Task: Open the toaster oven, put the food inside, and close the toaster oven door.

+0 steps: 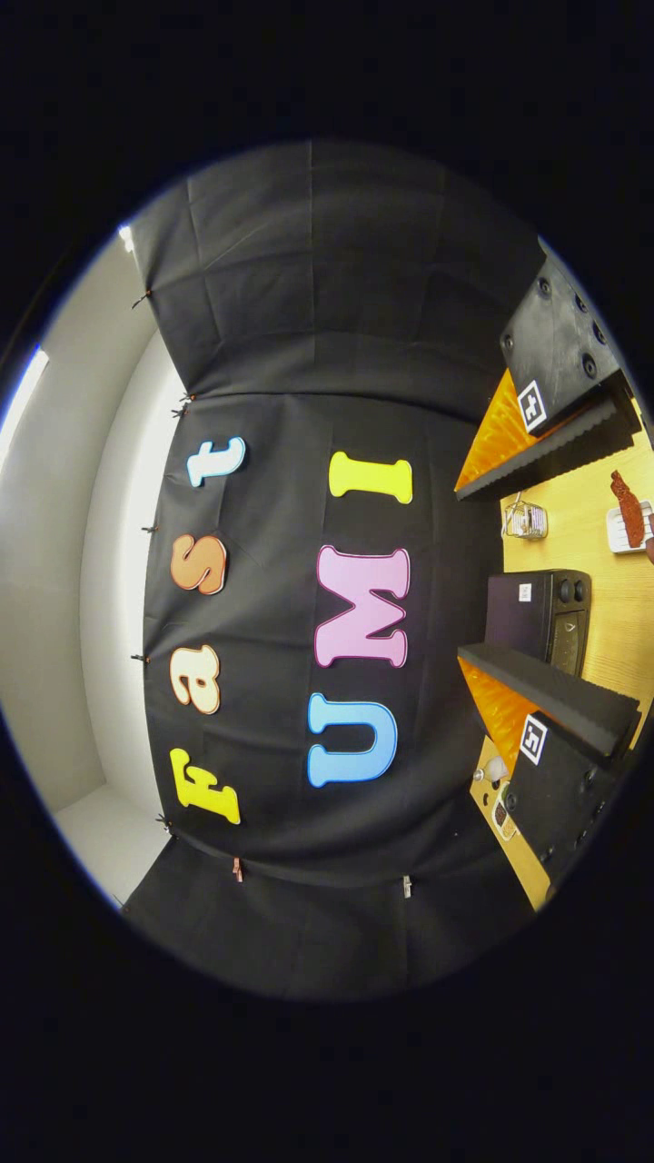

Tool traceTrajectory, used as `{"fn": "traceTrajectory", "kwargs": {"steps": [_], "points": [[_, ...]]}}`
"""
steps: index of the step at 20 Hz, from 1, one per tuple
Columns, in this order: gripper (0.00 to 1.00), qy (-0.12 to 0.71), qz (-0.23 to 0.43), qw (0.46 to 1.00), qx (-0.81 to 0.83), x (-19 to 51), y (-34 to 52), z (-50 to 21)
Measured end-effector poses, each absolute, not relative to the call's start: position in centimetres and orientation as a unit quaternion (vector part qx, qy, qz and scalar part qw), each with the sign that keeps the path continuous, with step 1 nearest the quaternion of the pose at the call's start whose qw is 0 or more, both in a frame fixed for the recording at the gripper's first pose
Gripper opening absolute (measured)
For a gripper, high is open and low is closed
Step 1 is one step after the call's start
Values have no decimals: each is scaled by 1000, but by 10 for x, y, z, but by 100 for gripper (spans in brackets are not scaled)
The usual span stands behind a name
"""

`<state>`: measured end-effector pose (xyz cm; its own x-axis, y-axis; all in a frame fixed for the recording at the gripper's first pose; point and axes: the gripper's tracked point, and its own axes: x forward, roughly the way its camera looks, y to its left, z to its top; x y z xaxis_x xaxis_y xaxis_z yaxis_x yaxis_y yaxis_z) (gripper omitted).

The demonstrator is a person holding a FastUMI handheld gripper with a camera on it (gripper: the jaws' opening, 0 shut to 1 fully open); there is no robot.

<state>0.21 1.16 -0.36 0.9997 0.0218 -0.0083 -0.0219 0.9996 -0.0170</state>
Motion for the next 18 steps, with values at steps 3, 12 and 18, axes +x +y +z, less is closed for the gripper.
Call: {"fn": "traceTrajectory", "kwargs": {"steps": [3, 12, 18], "points": [[96, 3, 12, 1000, -1, 5, 16, -4], [96, 1, 27, 1000, 7, 26, 64, -21], [97, 15, 49, 999, 12, 60, 129, -68]]}}
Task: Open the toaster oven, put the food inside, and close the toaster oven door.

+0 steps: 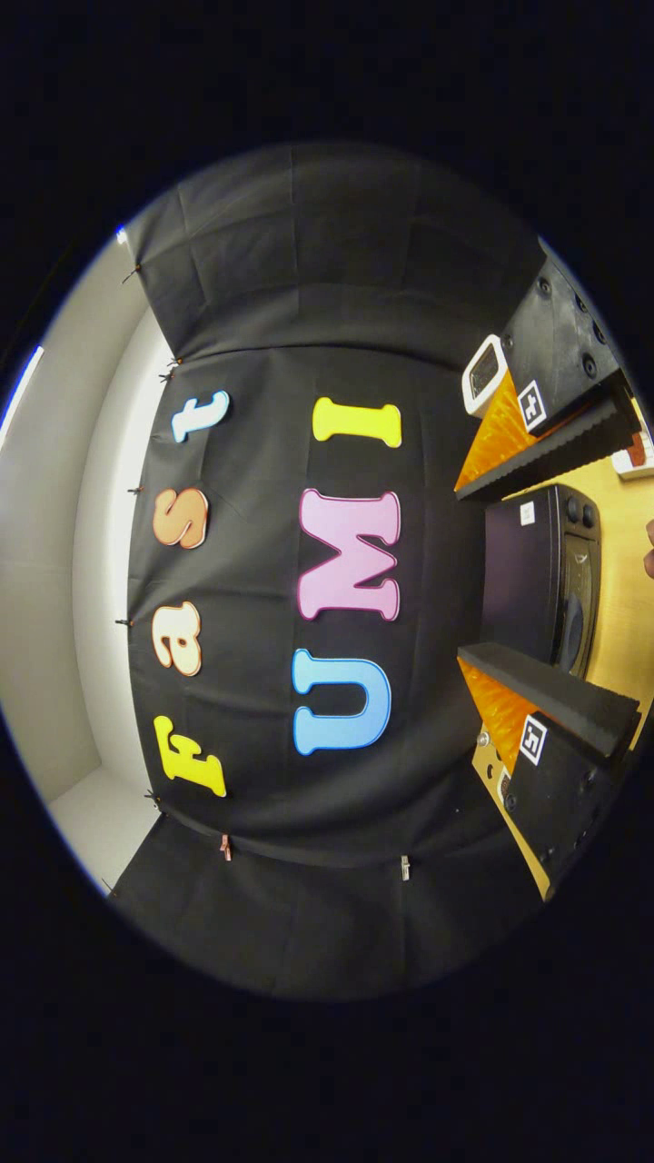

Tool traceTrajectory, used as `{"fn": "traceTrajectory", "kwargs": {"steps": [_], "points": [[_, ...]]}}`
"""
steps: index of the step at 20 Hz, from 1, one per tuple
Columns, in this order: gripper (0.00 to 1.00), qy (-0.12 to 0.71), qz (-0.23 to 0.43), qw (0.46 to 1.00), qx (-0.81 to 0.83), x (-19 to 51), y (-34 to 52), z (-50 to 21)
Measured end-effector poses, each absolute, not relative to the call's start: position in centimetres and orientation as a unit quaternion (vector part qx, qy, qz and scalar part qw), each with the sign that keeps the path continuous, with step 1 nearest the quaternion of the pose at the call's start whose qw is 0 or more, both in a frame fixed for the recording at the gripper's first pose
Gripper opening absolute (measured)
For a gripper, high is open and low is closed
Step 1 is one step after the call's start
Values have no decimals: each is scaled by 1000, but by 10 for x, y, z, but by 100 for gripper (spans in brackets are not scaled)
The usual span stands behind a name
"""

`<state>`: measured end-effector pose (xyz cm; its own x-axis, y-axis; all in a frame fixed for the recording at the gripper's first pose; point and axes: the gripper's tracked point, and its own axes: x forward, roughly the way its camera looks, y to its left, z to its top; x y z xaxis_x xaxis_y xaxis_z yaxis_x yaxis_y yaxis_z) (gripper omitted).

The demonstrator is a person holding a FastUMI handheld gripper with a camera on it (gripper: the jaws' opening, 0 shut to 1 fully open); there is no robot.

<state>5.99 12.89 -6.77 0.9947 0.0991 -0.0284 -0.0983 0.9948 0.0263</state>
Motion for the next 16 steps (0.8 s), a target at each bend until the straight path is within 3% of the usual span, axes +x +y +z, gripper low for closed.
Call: {"fn": "traceTrajectory", "kwargs": {"steps": [11, 16], "points": [[97, 156, 34, 987, 30, 125, 186, -241], [97, 198, 44, 979, 19, 137, 205, -283]]}}
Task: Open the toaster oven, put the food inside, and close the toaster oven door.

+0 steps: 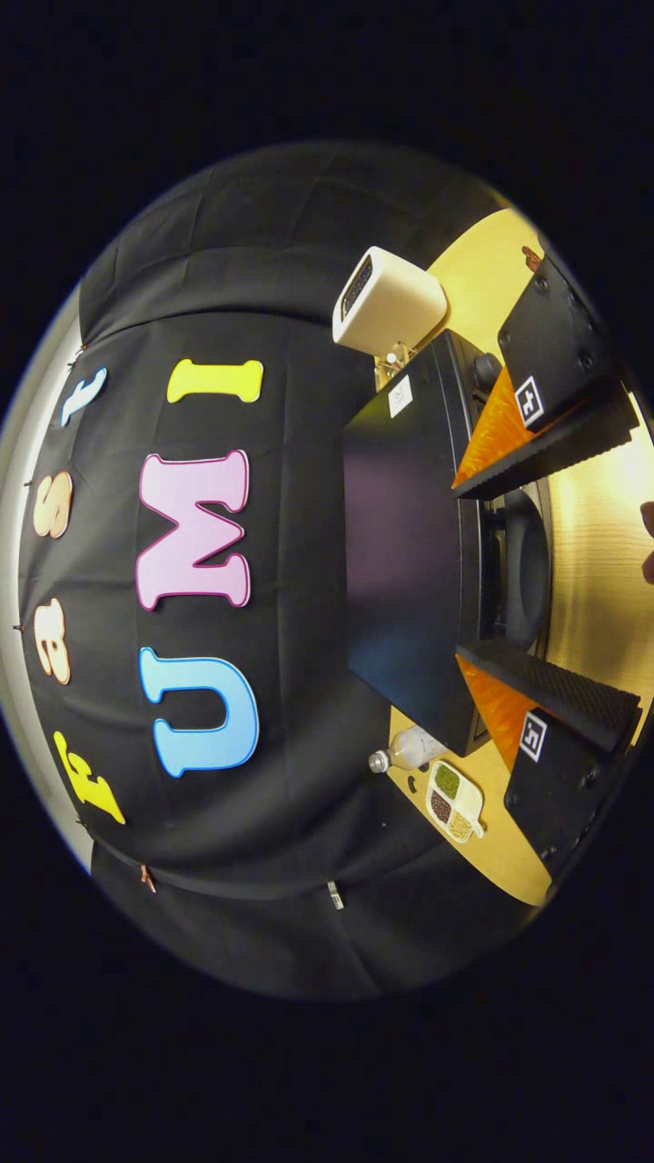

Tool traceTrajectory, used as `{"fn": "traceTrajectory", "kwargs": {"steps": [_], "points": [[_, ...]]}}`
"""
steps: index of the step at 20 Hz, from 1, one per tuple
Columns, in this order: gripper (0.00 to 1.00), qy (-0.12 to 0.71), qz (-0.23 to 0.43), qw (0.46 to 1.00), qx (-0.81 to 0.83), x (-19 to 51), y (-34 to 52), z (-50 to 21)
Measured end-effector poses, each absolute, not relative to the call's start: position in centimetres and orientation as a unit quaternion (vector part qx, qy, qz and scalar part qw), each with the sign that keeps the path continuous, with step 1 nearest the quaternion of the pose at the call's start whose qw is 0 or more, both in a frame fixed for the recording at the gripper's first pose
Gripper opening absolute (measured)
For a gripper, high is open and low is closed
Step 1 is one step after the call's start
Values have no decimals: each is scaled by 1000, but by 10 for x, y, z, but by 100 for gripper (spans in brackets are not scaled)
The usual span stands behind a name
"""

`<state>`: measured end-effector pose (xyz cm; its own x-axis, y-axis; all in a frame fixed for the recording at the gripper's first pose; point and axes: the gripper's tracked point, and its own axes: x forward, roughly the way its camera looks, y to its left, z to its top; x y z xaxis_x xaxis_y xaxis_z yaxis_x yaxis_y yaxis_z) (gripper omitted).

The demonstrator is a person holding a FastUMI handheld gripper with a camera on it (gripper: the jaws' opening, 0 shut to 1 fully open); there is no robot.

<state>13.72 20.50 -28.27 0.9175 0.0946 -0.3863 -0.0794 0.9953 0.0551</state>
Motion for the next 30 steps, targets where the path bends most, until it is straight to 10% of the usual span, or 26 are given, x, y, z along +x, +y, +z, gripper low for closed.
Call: {"fn": "traceTrajectory", "kwargs": {"steps": [30], "points": [[96, 204, 27, 978, 30, 77, 200, -324]]}}
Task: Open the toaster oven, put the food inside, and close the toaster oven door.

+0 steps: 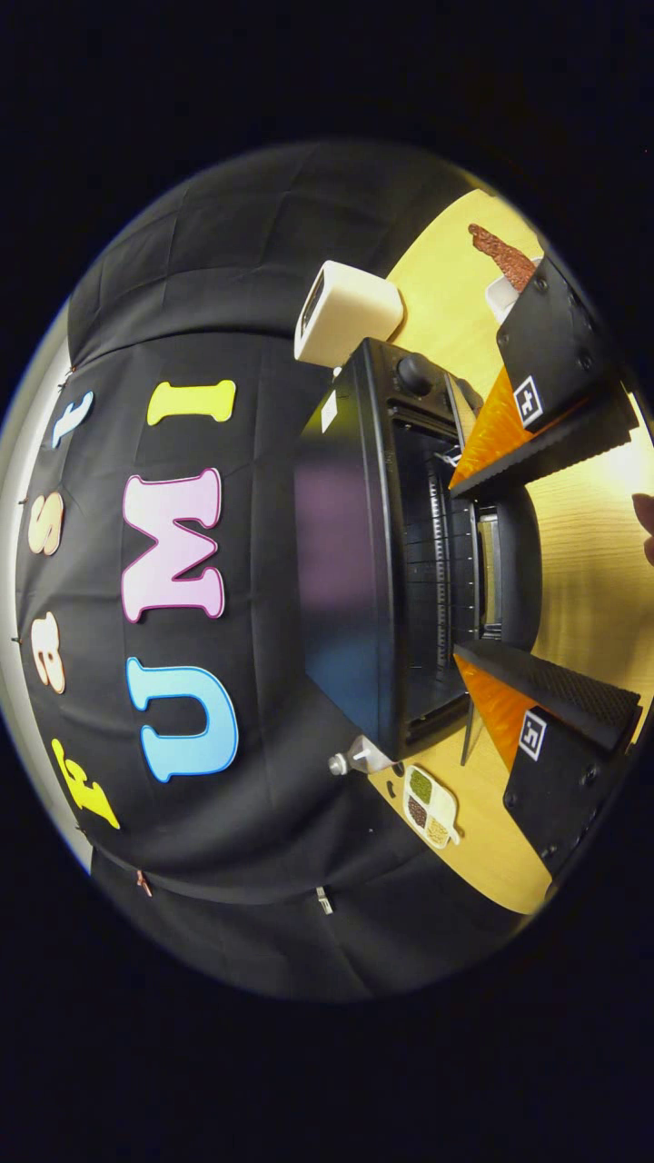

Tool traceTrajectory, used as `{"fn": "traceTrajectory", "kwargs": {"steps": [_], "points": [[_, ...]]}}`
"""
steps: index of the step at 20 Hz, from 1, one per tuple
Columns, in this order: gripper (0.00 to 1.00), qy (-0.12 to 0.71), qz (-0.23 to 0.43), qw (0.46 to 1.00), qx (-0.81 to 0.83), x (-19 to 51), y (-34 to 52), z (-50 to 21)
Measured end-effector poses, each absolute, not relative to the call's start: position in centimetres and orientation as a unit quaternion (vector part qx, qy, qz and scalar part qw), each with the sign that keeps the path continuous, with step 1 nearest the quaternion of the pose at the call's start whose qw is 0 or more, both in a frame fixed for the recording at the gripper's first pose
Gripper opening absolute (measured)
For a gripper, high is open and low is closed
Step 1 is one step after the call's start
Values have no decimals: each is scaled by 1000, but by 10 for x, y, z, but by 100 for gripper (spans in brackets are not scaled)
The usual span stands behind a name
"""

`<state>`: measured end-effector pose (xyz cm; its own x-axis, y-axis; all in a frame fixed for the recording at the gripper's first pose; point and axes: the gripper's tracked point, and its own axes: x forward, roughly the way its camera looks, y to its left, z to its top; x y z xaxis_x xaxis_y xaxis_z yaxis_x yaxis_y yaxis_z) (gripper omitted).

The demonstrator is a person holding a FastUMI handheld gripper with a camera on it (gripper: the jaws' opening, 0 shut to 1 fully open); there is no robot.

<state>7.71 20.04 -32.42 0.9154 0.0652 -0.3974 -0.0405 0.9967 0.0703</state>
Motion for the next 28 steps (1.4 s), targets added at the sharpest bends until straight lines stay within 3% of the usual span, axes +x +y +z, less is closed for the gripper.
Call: {"fn": "traceTrajectory", "kwargs": {"steps": [17, 28], "points": [[96, 354, 49, 934, 25, -8, 193, -410], [99, 346, 117, 931, 20, -24, 183, -368]]}}
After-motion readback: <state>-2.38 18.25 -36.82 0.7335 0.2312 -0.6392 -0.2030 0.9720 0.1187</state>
